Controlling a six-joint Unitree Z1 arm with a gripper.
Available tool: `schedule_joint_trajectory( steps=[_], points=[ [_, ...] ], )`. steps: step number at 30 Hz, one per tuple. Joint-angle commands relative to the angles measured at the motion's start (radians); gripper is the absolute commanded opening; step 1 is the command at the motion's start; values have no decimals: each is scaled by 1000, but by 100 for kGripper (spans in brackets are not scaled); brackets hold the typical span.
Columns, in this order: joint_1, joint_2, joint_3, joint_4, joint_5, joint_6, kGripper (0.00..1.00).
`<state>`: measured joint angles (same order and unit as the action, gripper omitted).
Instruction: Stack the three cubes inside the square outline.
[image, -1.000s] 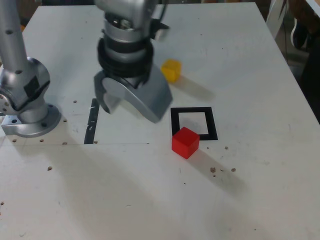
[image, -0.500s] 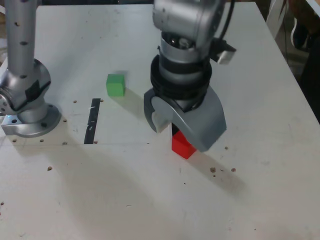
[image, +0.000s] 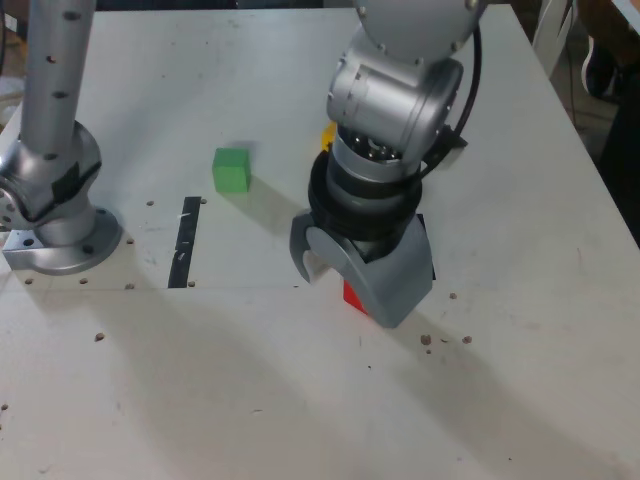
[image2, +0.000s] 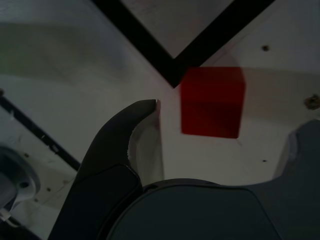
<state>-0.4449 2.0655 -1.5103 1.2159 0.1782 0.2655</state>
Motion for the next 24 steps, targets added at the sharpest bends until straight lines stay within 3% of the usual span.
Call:
schedule_joint_trajectory(
  steps=[1, 12, 19, 24],
  points=[
    [4, 8, 3, -18, -3, 6, 77],
    [12, 27, 7, -33, 2, 16, 60],
    [13, 23, 8, -47, 1, -4, 41],
    [18, 22, 16, -62, -5, -11, 37]
  ],
)
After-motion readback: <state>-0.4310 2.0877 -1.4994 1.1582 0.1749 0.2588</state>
